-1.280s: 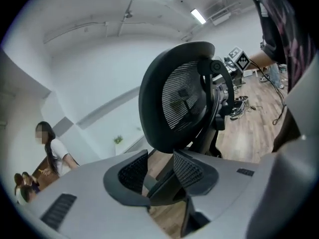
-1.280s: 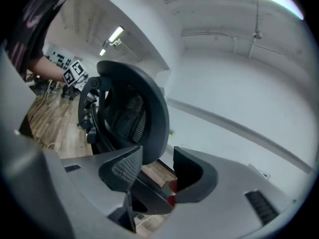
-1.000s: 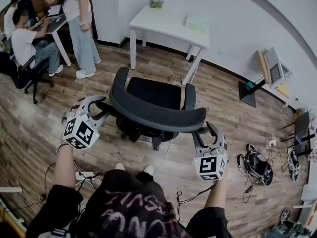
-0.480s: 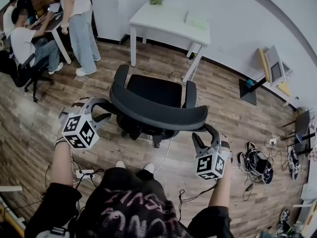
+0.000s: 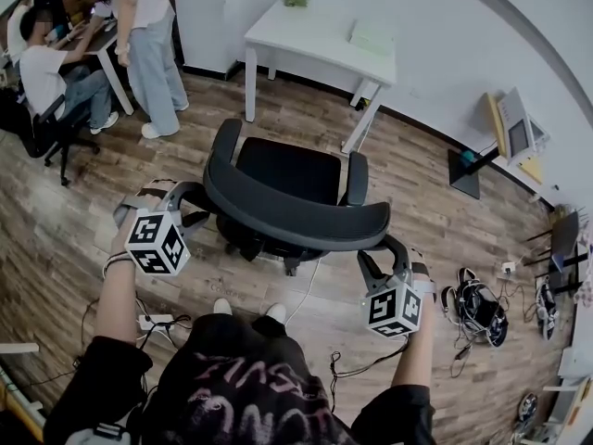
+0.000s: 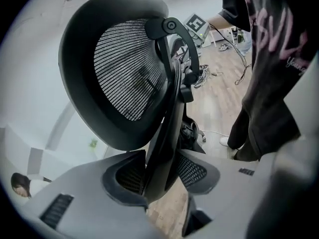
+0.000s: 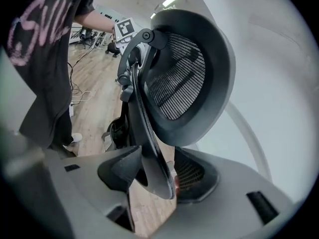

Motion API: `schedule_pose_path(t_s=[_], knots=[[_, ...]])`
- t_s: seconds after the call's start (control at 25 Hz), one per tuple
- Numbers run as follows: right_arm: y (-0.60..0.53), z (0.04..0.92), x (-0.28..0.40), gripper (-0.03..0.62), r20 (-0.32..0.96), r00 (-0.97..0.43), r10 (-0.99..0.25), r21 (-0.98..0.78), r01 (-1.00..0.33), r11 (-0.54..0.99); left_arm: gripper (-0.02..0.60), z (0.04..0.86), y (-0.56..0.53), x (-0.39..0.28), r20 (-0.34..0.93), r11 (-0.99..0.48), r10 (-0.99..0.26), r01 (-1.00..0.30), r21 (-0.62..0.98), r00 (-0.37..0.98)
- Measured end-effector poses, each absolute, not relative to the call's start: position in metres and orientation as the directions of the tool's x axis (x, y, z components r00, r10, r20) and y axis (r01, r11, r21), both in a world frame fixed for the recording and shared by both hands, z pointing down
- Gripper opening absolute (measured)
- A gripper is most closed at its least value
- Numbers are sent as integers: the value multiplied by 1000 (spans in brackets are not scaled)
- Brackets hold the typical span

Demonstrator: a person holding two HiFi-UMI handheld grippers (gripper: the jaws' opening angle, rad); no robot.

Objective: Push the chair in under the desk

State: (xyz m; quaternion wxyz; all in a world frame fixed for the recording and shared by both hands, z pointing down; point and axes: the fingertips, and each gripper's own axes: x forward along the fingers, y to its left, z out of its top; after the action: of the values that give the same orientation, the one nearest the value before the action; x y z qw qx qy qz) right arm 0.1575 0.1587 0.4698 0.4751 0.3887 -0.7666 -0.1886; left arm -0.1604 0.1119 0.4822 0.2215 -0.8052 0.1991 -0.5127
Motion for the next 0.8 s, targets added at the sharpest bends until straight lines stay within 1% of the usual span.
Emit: schedule_pose_path(t_s=[0.24,0.44,0.8], knots=[[159,477,157,210,634,-268,-726,600,-422,680,207,490,110,-154,756,-833,-528,-62,-550,387],[156,490,155,210,663,-258,-703,613,-352,707,207,499,106,-152,765,-832,-527,-42,-553,369],[145,502,155,213,711,-244,-660,579,-329,746,206,501,101,-151,763,-823,-537,-26,-567,359]])
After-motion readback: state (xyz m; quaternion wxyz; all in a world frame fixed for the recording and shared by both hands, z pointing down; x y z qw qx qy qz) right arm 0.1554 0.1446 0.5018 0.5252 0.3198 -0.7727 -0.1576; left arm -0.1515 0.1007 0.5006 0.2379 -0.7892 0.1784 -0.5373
